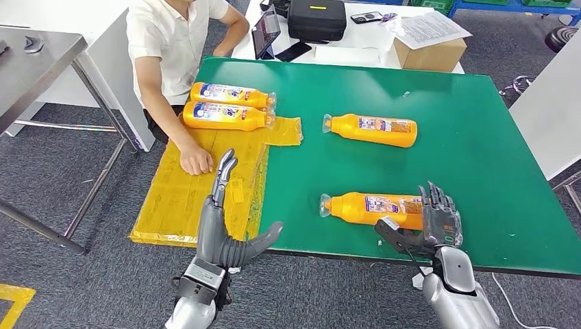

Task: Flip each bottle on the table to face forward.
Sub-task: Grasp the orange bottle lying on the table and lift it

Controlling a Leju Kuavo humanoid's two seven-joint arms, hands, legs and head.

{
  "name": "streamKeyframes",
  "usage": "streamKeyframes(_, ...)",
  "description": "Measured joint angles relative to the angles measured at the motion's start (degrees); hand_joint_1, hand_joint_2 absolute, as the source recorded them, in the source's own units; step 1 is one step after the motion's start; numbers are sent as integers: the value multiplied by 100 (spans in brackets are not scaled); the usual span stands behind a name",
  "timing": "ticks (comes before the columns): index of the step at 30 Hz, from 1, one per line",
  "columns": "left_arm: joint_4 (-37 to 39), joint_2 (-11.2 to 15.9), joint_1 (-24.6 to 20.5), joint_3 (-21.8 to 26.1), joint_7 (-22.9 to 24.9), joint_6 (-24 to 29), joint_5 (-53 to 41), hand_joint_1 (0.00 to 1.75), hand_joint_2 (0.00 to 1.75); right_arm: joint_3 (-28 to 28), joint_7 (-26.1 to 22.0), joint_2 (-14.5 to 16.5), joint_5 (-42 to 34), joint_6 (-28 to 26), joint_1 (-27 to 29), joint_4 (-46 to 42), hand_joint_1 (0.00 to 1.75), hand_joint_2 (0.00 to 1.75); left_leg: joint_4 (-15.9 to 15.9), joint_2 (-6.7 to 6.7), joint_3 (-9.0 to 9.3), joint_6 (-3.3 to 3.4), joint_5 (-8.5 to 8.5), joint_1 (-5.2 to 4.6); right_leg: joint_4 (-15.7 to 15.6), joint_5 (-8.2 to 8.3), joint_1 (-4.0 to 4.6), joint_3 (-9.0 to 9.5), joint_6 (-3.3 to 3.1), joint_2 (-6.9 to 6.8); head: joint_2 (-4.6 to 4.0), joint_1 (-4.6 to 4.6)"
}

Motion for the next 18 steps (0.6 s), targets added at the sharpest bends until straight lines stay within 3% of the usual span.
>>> streamKeyframes(9,-16,0,-45,5,51,-34,36,0,175,538,-251,-7,72,294,-653,502,0,175,0,10,-1,-2,5,1,3,10,1,-3,-8,2,0,0)
streamKeyframes(16,-17,0,-101,5,111,-102,106,0,175,927,-204,30,-164,852,-1057,783,0,175,0,11,-6,-3,5,1,4,10,1,-10,-8,3,0,-1)
streamKeyframes(17,-17,0,-103,5,125,-119,115,0,175,966,-198,29,-213,947,-1106,827,10,175,0,11,-6,-3,5,1,4,10,1,-10,-8,3,0,-1)
streamKeyframes(18,-17,0,-105,5,136,-133,120,0,175,1001,-197,27,-272,1049,-1154,870,49,175,0,11,-6,-3,5,1,3,10,1,-11,-8,3,0,-1)
